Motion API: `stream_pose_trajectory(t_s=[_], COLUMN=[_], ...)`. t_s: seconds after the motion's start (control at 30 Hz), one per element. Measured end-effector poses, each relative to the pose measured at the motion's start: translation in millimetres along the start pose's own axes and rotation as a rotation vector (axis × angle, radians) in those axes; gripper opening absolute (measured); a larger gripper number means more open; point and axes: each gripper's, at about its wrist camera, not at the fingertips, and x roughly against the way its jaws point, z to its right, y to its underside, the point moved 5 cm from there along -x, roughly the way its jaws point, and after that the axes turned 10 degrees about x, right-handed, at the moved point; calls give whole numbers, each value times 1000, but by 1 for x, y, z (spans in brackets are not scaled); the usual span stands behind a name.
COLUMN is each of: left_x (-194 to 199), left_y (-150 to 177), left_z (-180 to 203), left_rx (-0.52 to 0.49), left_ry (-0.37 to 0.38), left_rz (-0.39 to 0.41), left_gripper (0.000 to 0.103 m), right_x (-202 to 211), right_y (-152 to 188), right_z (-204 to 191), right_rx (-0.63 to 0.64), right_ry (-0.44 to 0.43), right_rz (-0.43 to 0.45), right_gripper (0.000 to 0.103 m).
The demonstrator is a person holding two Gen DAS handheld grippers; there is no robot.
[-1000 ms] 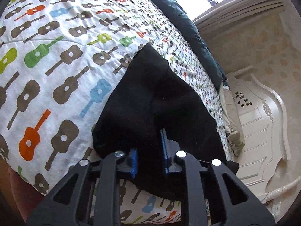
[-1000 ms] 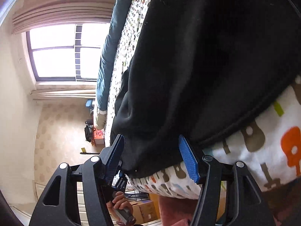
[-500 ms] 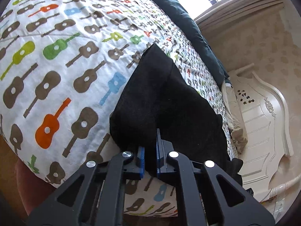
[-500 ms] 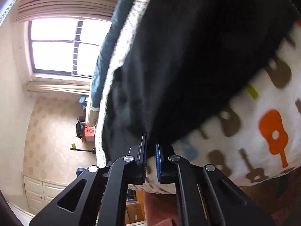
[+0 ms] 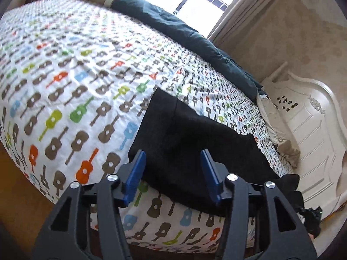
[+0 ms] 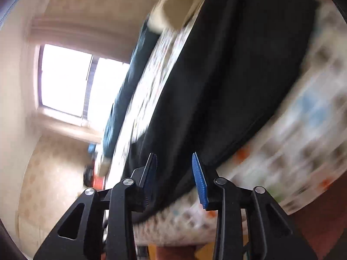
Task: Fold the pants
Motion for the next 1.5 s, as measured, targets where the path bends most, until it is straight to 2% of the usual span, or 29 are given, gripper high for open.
stream_pose_trajectory(t_s=[0.03, 0.17, 0.2, 0.3, 0.33, 0.47, 0.53, 0.6, 0.7, 0.87, 0.93, 1.0, 1.1, 1.17, 1.3, 1.4, 1.47, 1.5], left_x=[0, -22, -31, -54, -59, -74, -79, -82, -84, -87, -88, -88, -88, -89, -89, -89, -89, -89], left_y=[-2, -5, -4, 1, 4, 14, 18, 20, 21, 25, 26, 27, 26, 25, 24, 25, 25, 25], left_z=[8, 37, 43, 54, 57, 59, 57, 54, 51, 54, 55, 55, 54, 52, 51, 51, 52, 52], left_rx=[-23, -62, -63, -68, -63, -46, -34, -18, -9, -36, -49, -56, -43, -26, -8, -13, -17, -19], left_ry=[3, 22, 26, 10, 11, -4, -14, -20, -22, -32, -40, -42, -33, -25, -18, -19, -18, -19], left_rz=[13, 7, -1, -29, -41, -78, -96, -103, -106, -100, -99, -98, -98, -102, -106, -108, -109, -110], left_gripper=[69, 77, 79, 80, 80, 83, 84, 85, 87, 91, 91, 91, 91, 91, 91, 92, 92, 92], right_x=[21, 89, 98, 109, 107, 96, 92, 110, 117, 120, 122, 131, 147, 148, 141, 140, 148, 155], right_y=[-20, -77, -85, -106, -111, -124, -130, -138, -142, -164, -175, -178, -186, -186, -179, -170, -165, -164], right_z=[18, 88, 101, 132, 138, 154, 162, 190, 196, 185, 184, 179, 159, 158, 198, 221, 222, 222], right_rx=[-55, -300, -347, -441, -461, -537, -558, -596, -609, -447, -395, -325, -150, -89, -150, -195, -215, -227], right_ry=[16, -15, -32, -38, -48, -116, -115, -135, -116, 48, 82, 132, 248, 307, 354, 295, 271, 287], right_rz=[83, 363, 405, 488, 493, 505, 519, 534, 540, 516, 502, 514, 556, 545, 494, 476, 476, 487], right_gripper=[41, 45, 49, 52, 55, 55, 55, 55, 54, 25, 7, 7, 6, 6, 6, 5, 11, 15])
